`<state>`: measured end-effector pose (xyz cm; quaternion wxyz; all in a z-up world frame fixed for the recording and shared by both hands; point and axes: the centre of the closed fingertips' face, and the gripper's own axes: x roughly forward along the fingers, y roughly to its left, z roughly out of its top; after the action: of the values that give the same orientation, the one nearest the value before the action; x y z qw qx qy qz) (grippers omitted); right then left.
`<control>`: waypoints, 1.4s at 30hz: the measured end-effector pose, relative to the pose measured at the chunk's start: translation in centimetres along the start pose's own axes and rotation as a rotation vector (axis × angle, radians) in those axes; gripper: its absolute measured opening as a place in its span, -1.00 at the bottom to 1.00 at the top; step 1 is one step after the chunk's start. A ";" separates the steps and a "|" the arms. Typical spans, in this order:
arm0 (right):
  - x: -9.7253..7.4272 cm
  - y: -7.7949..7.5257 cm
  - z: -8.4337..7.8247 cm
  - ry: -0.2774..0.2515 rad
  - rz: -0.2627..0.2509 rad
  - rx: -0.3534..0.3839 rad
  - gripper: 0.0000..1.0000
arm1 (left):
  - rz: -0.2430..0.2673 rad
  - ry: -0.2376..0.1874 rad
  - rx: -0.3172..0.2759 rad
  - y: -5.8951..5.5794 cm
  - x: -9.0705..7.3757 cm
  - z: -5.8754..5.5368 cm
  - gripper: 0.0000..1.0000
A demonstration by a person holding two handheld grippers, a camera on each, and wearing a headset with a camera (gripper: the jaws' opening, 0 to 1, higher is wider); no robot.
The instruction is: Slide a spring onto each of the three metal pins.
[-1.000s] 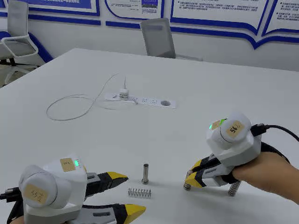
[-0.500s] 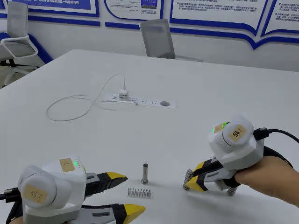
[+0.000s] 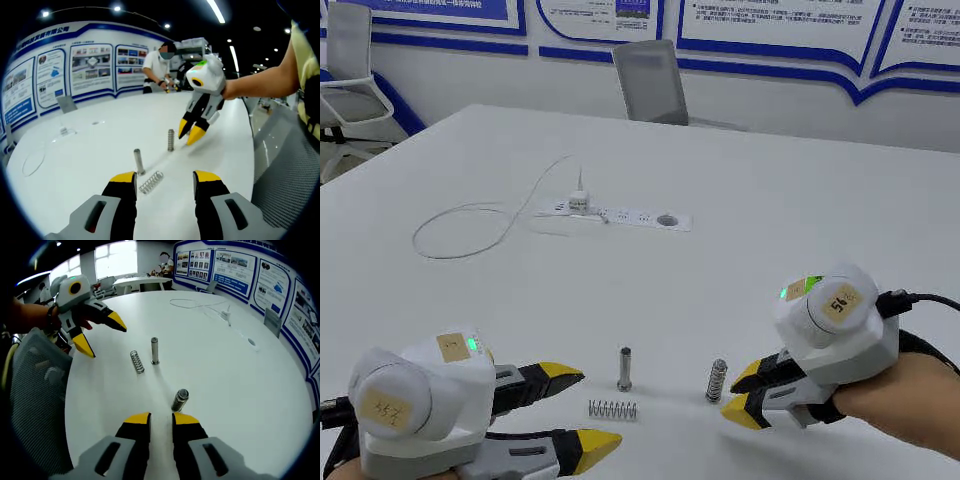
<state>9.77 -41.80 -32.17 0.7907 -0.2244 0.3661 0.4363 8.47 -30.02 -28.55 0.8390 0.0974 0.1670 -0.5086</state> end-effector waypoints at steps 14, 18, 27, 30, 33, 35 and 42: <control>2.1 3.5 3.2 -0.040 0.077 -0.069 -0.65 | 0.007 0.007 0.003 0.1 -0.2 -0.2 -0.08; 2.8 3.8 4.3 -0.052 0.086 -0.100 -0.65 | 0.007 0.012 0.004 0.1 -0.3 -0.3 -0.08; 5.1 3.8 5.8 -0.051 0.100 -0.146 -0.67 | 0.009 0.020 0.005 0.2 -0.4 -0.4 -0.08; 5.6 3.8 6.0 -0.050 0.106 -0.154 -0.68 | 0.009 0.023 0.006 0.2 -0.4 -0.5 -0.09; 6.2 3.9 6.1 -0.044 0.111 -0.159 -0.69 | 0.008 0.026 0.007 0.2 -0.4 -0.5 -0.09; 6.5 3.9 6.1 -0.039 0.112 -0.165 -0.69 | 0.008 0.026 0.007 0.1 -0.4 -0.5 -0.09; 7.4 3.8 5.5 -0.009 0.124 -0.182 -0.73 | 0.011 0.035 0.008 0.1 -0.6 -0.7 -0.09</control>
<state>11.22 -32.18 -34.56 0.7404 -0.2702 0.3347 0.5165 8.16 -29.20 -28.96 0.8385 0.1105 0.1789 -0.5027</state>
